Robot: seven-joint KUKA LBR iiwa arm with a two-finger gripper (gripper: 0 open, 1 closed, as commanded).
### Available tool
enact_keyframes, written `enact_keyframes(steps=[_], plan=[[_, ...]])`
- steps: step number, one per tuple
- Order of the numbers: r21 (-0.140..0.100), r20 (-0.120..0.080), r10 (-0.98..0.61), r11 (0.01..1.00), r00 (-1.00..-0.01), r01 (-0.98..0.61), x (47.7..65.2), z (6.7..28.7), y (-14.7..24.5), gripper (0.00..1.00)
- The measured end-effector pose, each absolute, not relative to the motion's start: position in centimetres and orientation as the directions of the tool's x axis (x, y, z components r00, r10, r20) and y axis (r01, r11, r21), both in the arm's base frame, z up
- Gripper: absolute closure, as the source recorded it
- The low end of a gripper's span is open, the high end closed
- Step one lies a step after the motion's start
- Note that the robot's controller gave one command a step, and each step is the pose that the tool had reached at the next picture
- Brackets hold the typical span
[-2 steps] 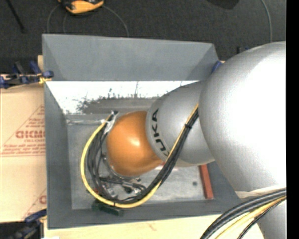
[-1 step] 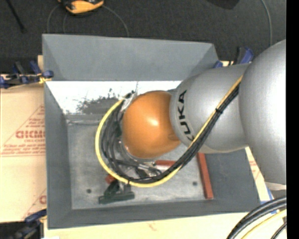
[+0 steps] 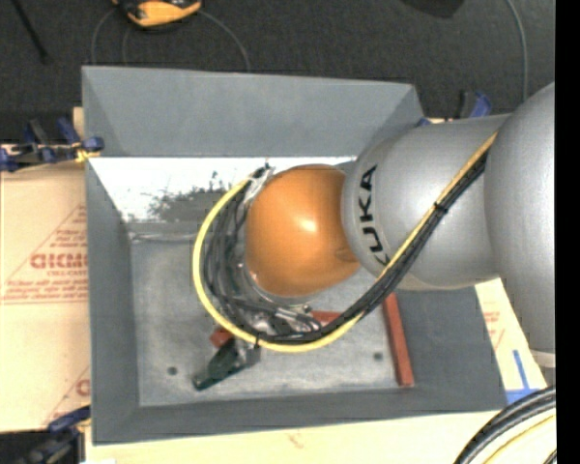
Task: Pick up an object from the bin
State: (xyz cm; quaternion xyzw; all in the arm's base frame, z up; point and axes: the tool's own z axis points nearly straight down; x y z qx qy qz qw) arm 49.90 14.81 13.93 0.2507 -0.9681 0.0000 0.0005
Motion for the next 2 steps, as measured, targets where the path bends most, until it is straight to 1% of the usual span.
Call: enact_keyframes(steps=[1,2], plan=[[-0.004,-0.009,-0.598,0.801,-0.801,-0.598,52.6,12.4,13.6,1.00],[0.001,-0.003,-0.519,0.855,-0.855,-0.519,52.8,23.0,16.8,1.00]])
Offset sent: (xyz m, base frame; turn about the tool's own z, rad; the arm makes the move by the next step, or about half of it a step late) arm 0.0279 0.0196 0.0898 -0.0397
